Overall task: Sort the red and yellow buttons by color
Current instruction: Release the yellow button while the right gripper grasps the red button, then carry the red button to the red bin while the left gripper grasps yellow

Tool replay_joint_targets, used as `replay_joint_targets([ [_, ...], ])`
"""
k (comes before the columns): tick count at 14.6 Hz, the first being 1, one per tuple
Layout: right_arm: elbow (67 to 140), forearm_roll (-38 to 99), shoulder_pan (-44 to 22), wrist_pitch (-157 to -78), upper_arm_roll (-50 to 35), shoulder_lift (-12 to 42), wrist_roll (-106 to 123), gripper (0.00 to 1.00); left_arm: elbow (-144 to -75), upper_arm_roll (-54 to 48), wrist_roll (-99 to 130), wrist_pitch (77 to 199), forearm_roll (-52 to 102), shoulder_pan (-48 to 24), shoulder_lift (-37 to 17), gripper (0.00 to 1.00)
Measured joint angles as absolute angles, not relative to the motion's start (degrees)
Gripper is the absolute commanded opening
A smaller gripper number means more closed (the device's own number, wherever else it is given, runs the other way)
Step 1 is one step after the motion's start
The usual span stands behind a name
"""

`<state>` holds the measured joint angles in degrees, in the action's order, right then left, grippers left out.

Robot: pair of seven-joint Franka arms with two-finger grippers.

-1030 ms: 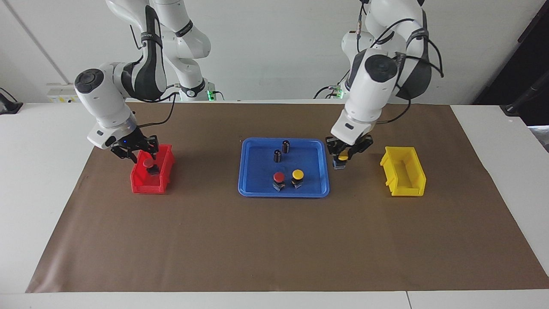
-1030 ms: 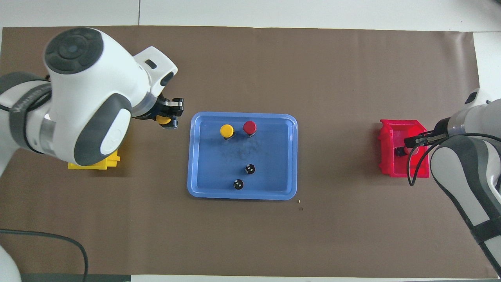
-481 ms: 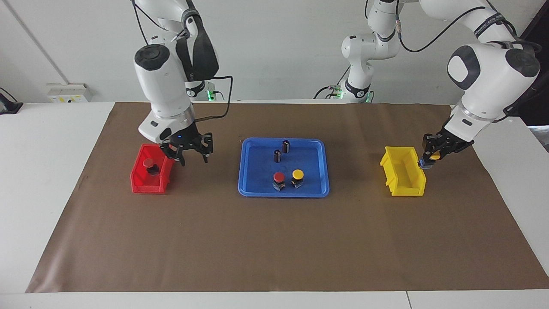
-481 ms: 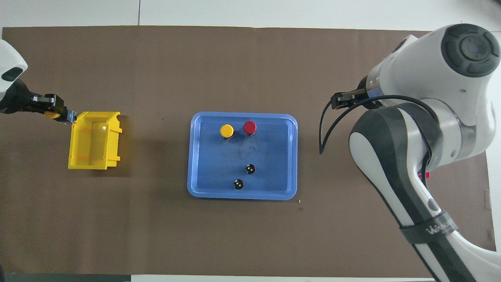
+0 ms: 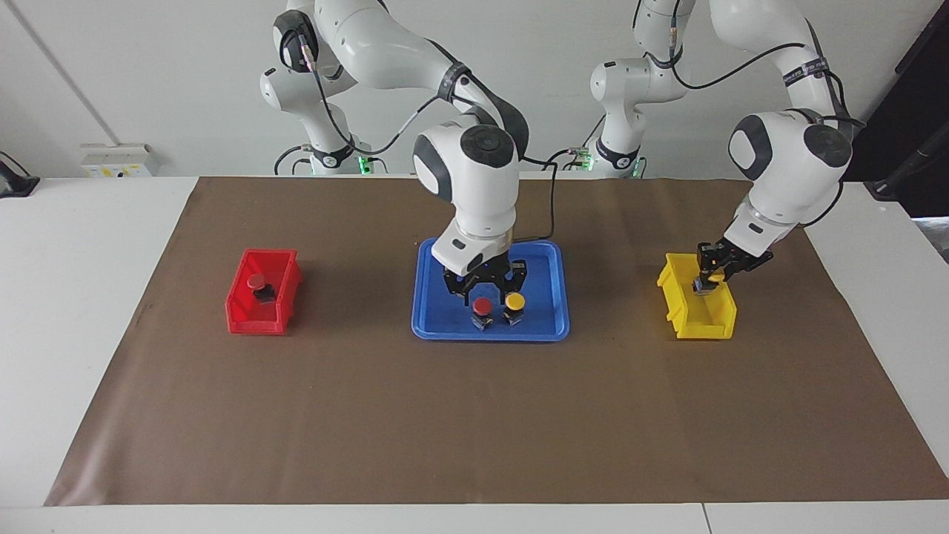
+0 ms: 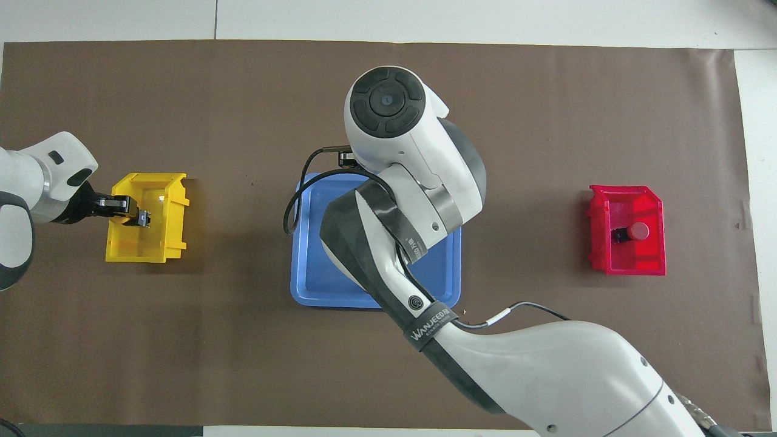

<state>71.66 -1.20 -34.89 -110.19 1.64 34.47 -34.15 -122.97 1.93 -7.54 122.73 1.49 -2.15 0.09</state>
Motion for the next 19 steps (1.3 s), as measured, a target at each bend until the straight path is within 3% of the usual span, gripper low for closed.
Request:
replay_joint_targets([
  [3,73.7,-1.2,-34.7,-112.2,2.0,34.4,-34.2,0.69,-127.6,1.9,-7.5,125.9,1.5,-2.1,0.5,0.02],
  [4,74.6,-1.2,-34.6,-112.7,2.0,34.1,-34.2,0.73,-128.4,1.9,-7.5,126.2,1.5,-2.1,0.6,0.12],
  [5,75.8,-1.2,-34.6,-113.3,2.0,33.6,-34.2,0.73,-128.9,1.8,-7.5,126.3,1.5,-2.1,0.8,0.38],
  [6,77.3,-1.2,-34.7,-114.2,2.0,33.1,-34.2,0.74,-129.2,1.8,-7.5,126.3,1.5,-2.1,0.9,0.72],
  [7,78.9,-1.2,-34.7,-115.2,1.9,32.5,-34.1,0.76,-129.4,1.8,-7.5,126.3,1.5,-2.1,1.1,0.86],
  [13,85.4,-1.2,-34.9,-119.1,1.7,30.1,-34.1,0.75,-125.5,1.7,-7.4,125.5,1.5,-2.1,1.8,0.88],
  [14,86.4,-1.2,-34.9,-120.3,1.7,29.8,-34.1,0.74,-121.7,1.7,-7.4,122.6,1.5,-2.1,2.0,0.88],
  [16,88.4,-1.2,-34.9,-122.2,1.6,29.3,-34.2,0.73,-109.3,1.4,-7.4,110.6,1.5,-2.2,2.1,1.0],
  [19,90.2,-1.2,-35.4,-123.8,1.3,28.7,-34.2,0.72,-91.3,0.9,-7.4,95.2,1.1,-2.9,0.7,1.0],
])
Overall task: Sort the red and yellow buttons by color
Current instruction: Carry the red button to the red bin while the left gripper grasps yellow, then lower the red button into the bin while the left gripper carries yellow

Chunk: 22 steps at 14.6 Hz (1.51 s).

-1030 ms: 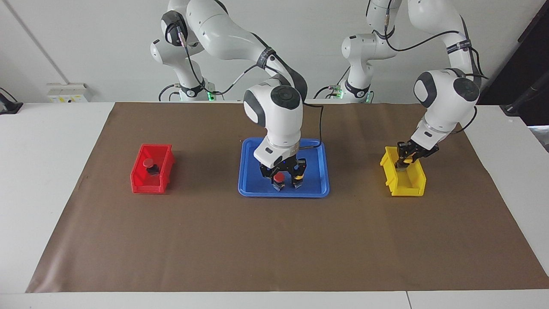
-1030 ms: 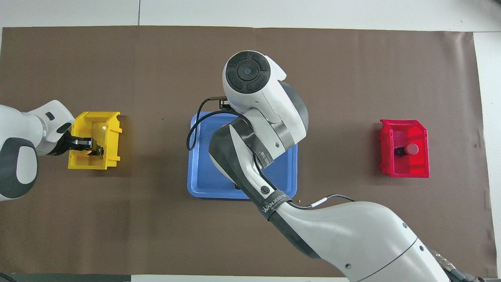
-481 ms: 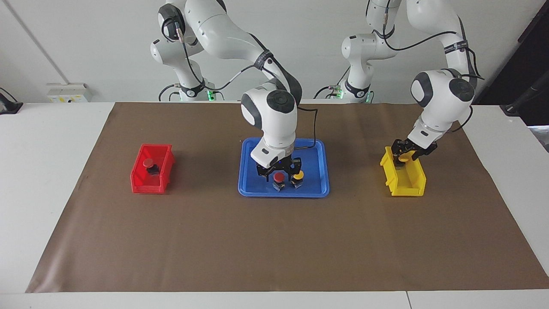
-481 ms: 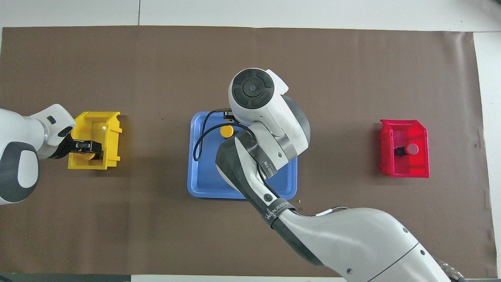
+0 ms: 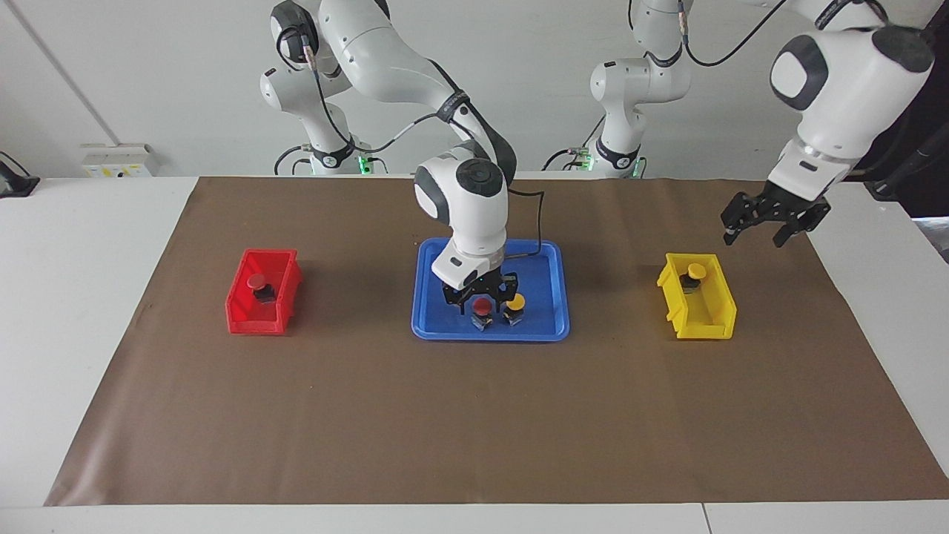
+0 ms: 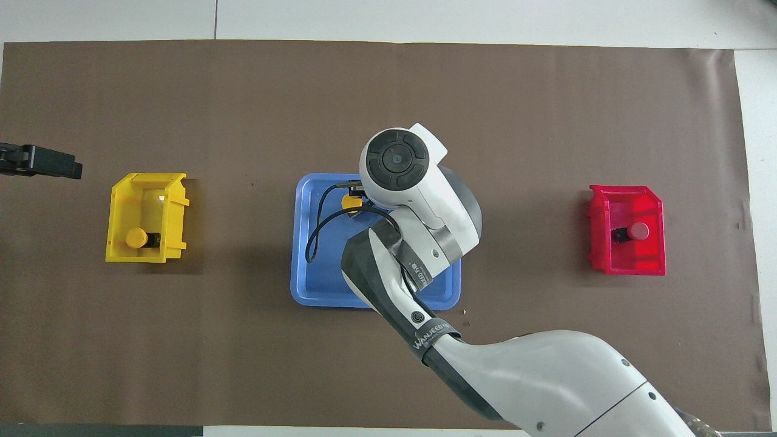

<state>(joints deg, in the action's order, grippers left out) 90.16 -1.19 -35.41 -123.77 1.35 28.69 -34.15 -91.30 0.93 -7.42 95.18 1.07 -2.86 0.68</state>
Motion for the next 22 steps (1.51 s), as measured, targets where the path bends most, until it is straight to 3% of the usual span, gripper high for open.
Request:
replay_joint_targets([
  [4,91.8,-1.2,-35.7,-125.4,1.4,28.2,-34.2,0.52,-85.9,0.7,-7.4,92.8,0.7,-4.5,-2.5,1.0],
  [6,92.2,-1.2,-35.7,-126.1,1.4,28.2,-34.1,0.3,-87.8,0.6,-7.4,95.4,0.7,-5.1,-3.1,1.0],
  [8,92.1,-1.2,-35.6,-126.0,1.4,28.1,-34.2,0.18,-92.4,0.4,-6.5,100.4,0.7,-6.6,-3.0,1.0],
  [11,86.6,-1.2,-34.2,-117.7,1.9,27.3,-33.8,0.18,-97.9,0.2,-2.2,106.2,0.7,-10.1,-3.1,1.0],
  [14,81.3,-1.1,-27.2,-105.8,2.2,23.0,-24.8,0.18,-99.9,0.1,2.7,109.6,0.7,-13.3,-3.6,1.0],
  [16,84.8,-1.1,-19.2,-101.3,2.3,17.1,-13.9,0.18,-102.3,0.0,11.5,114.5,0.7,-18.8,-5.2,1.0],
  [19,96.7,-0.8,-7.2,-102.6,2.4,8.4,2.2,0.19,-103.5,-0.3,26.9,121.8,-1.4,-30.4,-11.1,1.0],
  [22,104.2,-0.7,0.3,-107.2,2.3,5.4,13.4,0.19,-102.7,-0.4,34.2,125.3,-3.5,-36.2,-16.7,1.0],
])
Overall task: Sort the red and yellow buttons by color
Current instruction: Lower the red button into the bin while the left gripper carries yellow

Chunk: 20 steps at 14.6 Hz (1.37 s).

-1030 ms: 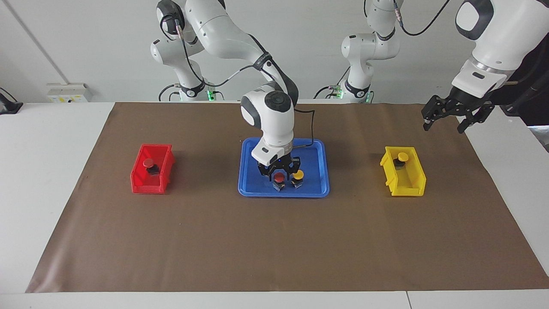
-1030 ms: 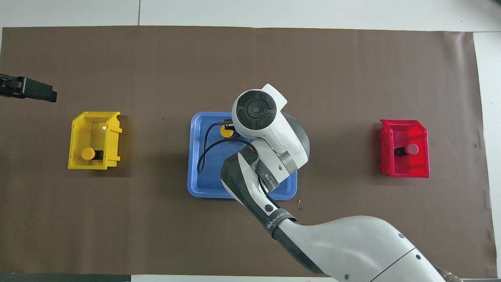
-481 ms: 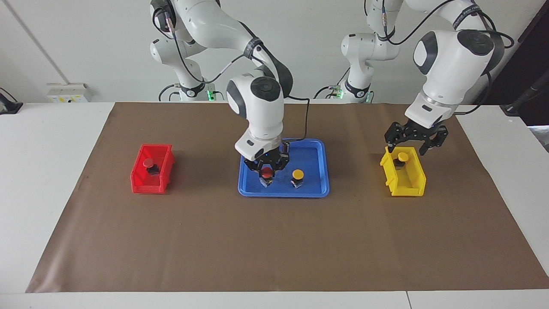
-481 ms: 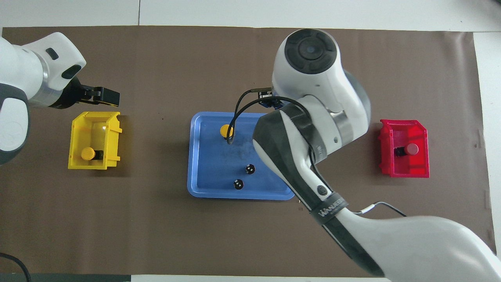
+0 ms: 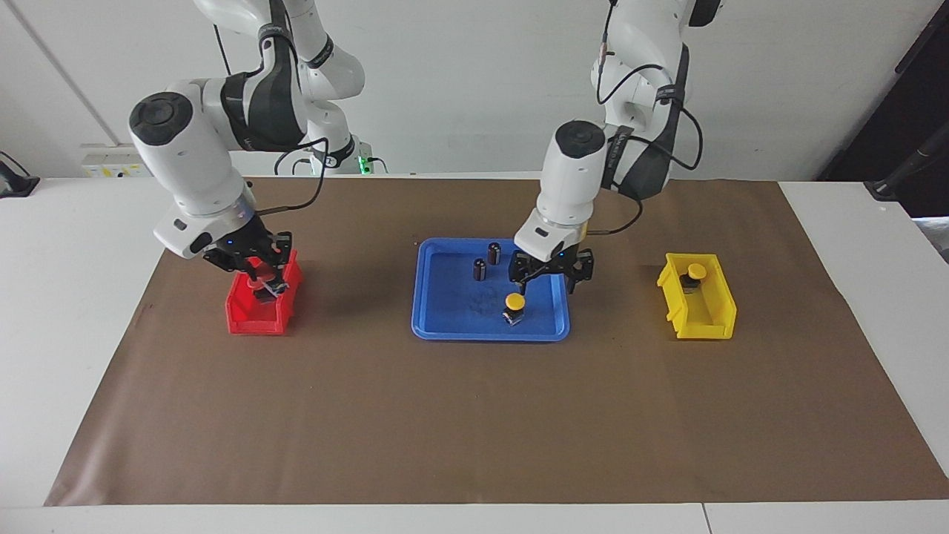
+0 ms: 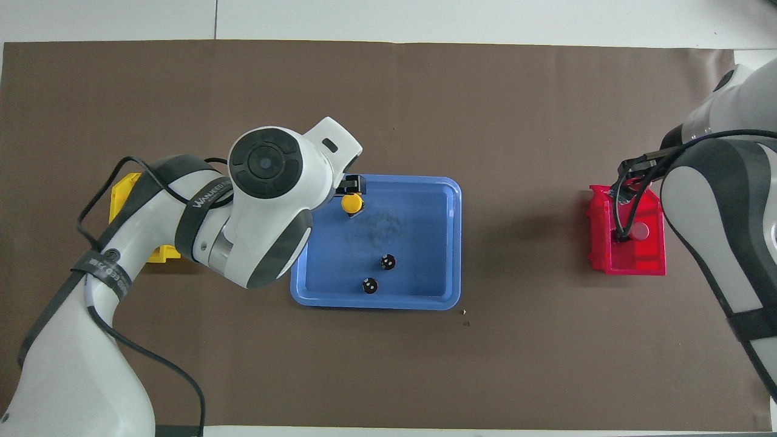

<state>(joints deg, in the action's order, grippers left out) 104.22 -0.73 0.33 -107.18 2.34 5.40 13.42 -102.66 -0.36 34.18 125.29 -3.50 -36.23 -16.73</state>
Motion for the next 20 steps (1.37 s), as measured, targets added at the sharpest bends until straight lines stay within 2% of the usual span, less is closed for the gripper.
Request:
replay_joint_targets([
  [3,109.9,-0.7,4.7,-114.9,2.3,4.7,19.7,0.19,-102.4,-0.3,35.2,126.3,-3.5,-36.7,-18.7,0.99],
  [5,113.7,-0.7,5.1,-118.9,2.2,4.2,20.0,0.19,-102.4,-0.3,36.3,127.5,-3.5,-37.4,-19.9,0.97],
  [8,117.5,0.8,4.8,-123.0,1.7,3.7,20.0,0.19,-102.2,-0.2,37.2,128.6,-3.5,-37.9,-21.1,0.89],
  [9,118.7,1.2,4.8,-124.5,1.6,3.6,20.0,0.19,-102.2,-0.2,37.2,128.6,-3.5,-37.9,-21.2,0.81],
  [10,119.9,1.2,4.8,-125.7,1.6,3.6,20.0,0.19,-102.2,-0.2,37.5,128.6,-3.5,-37.9,-21.2,0.09],
  [11,120.9,1.2,4.8,-126.8,1.6,3.5,20.0,0.19,-102.2,-0.2,38.1,128.6,-3.5,-37.9,-21.2,0.01],
  [15,124.3,1.2,4.9,-131.8,1.6,3.5,20.1,0.2,-102.1,-0.2,40.7,128.6,-3.5,-38.6,-21.3,0.01],
  [18,126.0,1.2,4.9,-133.7,1.6,3.5,20.1,0.27,-101.0,0.0,41.1,127.5,-3.5,-38.7,-21.4,0.01],
  [19,126.4,1.2,4.9,-134.0,1.6,3.6,20.1,0.34,-98.8,0.4,41.2,124.3,-3.5,-38.6,-21.6,0.01],
  [20,126.5,1.2,4.9,-134.0,1.6,3.6,20.2,0.47,-95.3,1.0,41.2,119.9,-3.6,-38.2,-21.7,0.01],
])
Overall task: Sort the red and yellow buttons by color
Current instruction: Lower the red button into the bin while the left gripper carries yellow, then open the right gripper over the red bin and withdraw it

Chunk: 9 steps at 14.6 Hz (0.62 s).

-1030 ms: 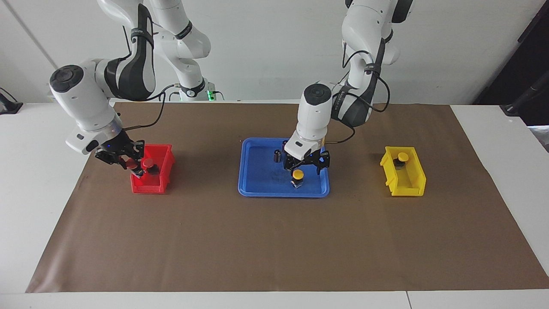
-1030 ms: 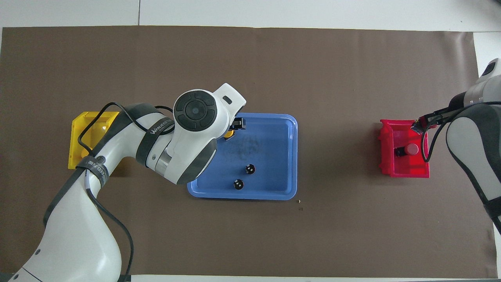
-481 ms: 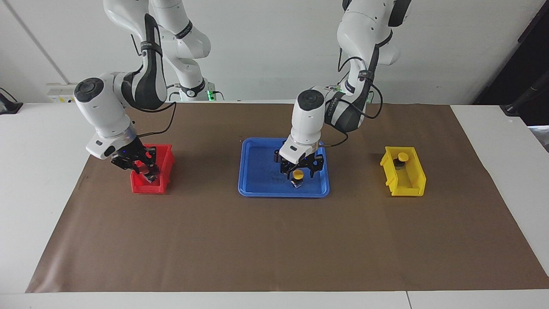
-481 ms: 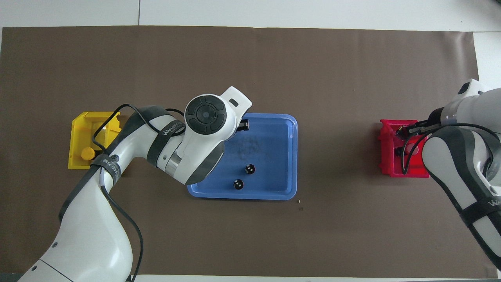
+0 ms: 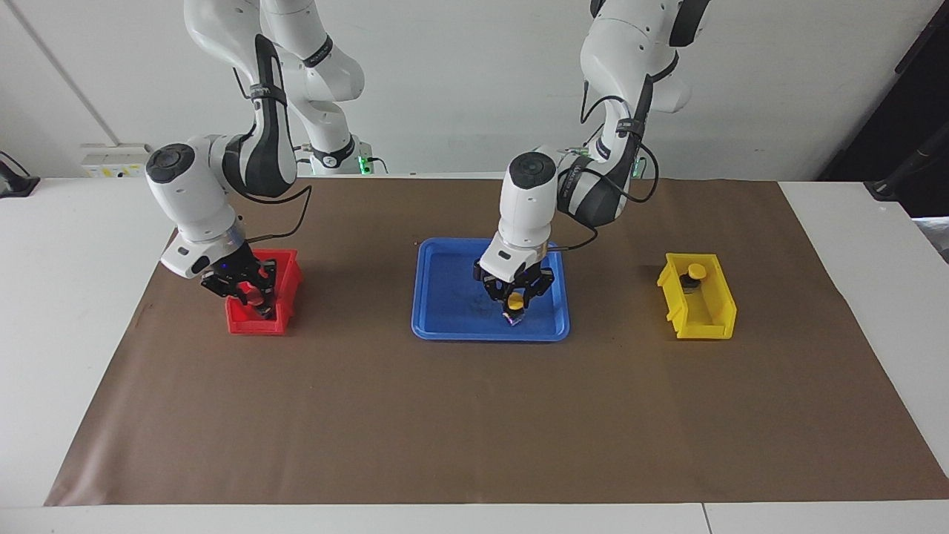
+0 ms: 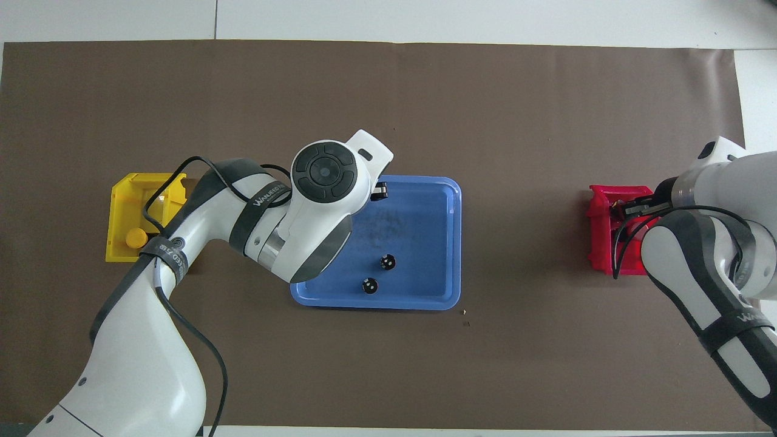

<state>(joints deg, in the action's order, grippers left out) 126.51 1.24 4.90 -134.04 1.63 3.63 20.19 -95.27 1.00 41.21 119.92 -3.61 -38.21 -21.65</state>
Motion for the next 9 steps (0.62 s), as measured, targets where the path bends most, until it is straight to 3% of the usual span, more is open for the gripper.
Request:
replay_joint_targets([
  [3,126.5,1.2,4.9,-134.0,1.7,3.6,21.4,0.78,-85.5,2.2,32.7,108.2,-4.3,-30.5,-20.1,0.01],
  [5,125.7,1.2,5.0,-132.7,1.7,3.6,22.8,1.0,-84.3,2.6,19.8,104.3,-4.3,-21.9,-17.7,0.01],
  [9,115.7,1.3,4.8,-119.5,1.6,3.2,23.0,1.0,-87.5,2.7,4.7,103.4,-4.3,-10.6,-16.5,0.01],
])
